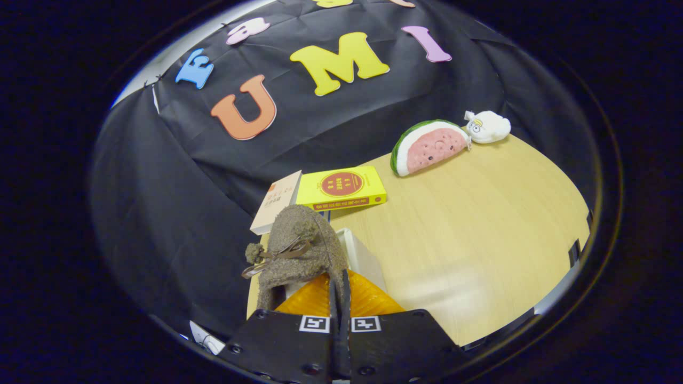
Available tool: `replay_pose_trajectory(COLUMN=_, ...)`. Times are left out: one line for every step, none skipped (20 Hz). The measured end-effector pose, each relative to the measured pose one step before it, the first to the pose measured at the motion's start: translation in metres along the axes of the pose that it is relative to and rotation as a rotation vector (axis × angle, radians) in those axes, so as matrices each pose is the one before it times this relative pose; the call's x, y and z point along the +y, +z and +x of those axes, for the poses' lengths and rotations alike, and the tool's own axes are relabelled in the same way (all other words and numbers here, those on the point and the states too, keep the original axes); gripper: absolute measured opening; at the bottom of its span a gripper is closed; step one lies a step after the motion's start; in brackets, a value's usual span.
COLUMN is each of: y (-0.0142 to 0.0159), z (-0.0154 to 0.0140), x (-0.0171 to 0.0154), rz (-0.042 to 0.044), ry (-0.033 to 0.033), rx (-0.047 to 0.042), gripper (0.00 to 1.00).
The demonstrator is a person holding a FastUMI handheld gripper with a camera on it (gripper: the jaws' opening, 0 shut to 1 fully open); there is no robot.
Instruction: Open the storage box then place both shoes into the box .Put the left shoe in first, then the right shoe, with the right side of both shoes facing outward in a uniform manner.
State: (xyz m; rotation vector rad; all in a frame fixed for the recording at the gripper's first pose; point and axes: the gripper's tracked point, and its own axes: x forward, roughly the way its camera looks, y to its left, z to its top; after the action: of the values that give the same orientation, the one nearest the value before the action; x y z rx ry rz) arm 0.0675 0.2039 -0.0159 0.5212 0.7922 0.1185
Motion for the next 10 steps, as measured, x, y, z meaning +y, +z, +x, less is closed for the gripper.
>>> replay_pose_trajectory(y=-0.00767, z=0.00551, x=0.00335, rz=-0.00078, ry=-0.01154, rx=0.00327, gripper=0.0)
replay_pose_trajectory(y=-0.0071, z=0.0047, x=0.00129, rz=0.00042, ry=-0.01904, rx=0.00227, gripper=0.0)
replay_pose_trajectory(y=-0.00728, z=0.00502, x=-0.00048, rz=-0.00109, ry=-0.02214, rx=-0.00281, gripper=0.0)
replay_pose_trajectory(y=-0.00436, z=0.00376, x=-0.0025, rz=-0.00624, ry=-0.02638, rx=-0.009, gripper=0.0)
replay_pose_trajectory(y=-0.00389, z=0.0048, x=-0.00336, rz=-0.00497, ry=-0.02794, rx=-0.01429, gripper=0.0)
replay_pose_trajectory(y=-0.00324, z=0.00505, x=-0.00315, rz=-0.00508, ry=-0.02515, rx=-0.01432, gripper=0.0)
replay_pose_trajectory(y=-0.00374, z=0.00627, x=-0.00159, rz=-0.00543, ry=-0.01945, rx=-0.01069, gripper=0.0)
replay_pose_trajectory(y=-0.00504, z=0.00575, x=-0.00146, rz=-0.00593, ry=-0.01483, rx=0.00339, gripper=0.0)
replay_pose_trajectory(y=-0.00861, z=0.00496, x=0.00034, rz=0.00068, ry=-0.00953, rx=0.00924, gripper=0.0)
replay_pose_trajectory(y=-0.00392, z=0.00238, x=0.00217, rz=-0.00778, ry=-0.00066, rx=0.00245, gripper=0.0)
